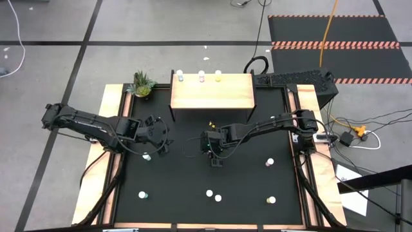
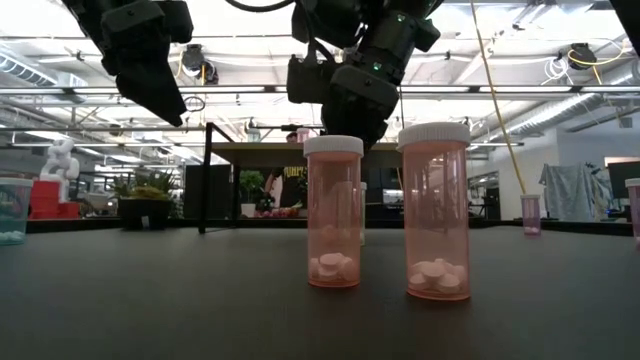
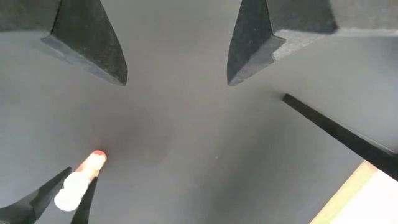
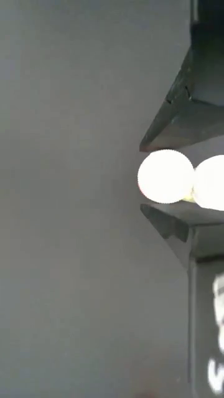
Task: Pick and place medicine bottles onto shelf by color
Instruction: Put the top left pink pill bottle on the shelf
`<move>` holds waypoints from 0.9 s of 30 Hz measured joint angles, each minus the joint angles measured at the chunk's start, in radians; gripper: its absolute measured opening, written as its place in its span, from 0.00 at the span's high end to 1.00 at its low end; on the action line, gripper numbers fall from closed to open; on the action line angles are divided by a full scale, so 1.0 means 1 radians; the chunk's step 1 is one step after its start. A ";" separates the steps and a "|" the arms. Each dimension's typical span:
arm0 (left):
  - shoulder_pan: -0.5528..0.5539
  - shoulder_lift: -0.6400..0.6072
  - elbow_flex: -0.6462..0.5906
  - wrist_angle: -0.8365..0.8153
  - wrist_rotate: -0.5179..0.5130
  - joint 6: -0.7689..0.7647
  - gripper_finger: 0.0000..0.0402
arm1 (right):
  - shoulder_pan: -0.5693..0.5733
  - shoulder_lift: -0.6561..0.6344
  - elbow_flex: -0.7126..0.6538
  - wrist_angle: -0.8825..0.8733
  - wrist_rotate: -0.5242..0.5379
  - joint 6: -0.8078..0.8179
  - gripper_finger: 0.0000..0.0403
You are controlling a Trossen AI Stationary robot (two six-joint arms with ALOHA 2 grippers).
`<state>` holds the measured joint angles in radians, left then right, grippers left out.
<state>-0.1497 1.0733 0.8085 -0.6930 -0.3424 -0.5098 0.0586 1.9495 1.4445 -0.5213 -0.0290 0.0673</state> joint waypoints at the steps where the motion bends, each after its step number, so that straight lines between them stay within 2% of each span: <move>1: 0.000 0.000 0.000 0.000 0.000 0.000 0.32 | 0.000 0.000 0.000 0.000 -0.001 0.000 0.71; 5: 0.000 0.000 0.000 0.000 0.000 0.000 0.32 | 0.000 0.000 0.000 0.000 -0.001 0.000 0.74; 9: 0.000 0.000 0.000 0.000 0.000 0.006 0.32 | -0.002 -0.012 0.003 -0.008 0.002 0.008 0.70; 14: 0.005 0.000 0.000 0.002 0.000 0.065 0.32 | -0.023 -0.073 0.044 -0.057 0.009 0.018 0.71; 17: 0.024 0.000 0.000 0.004 0.000 0.122 0.32 | -0.042 -0.126 0.068 -0.108 0.055 0.020 0.72; 22: 0.076 -0.001 0.000 0.010 0.006 0.253 0.32 | -0.111 -0.242 0.104 -0.145 0.085 0.061 0.71; 27: 0.141 -0.001 0.000 0.041 0.041 0.378 0.32 | -0.226 -0.332 0.137 -0.196 0.085 0.084 0.72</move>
<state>-0.0085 1.0725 0.8085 -0.6519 -0.3011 -0.1319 -0.1673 1.6175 1.5810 -0.7176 0.0559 0.1510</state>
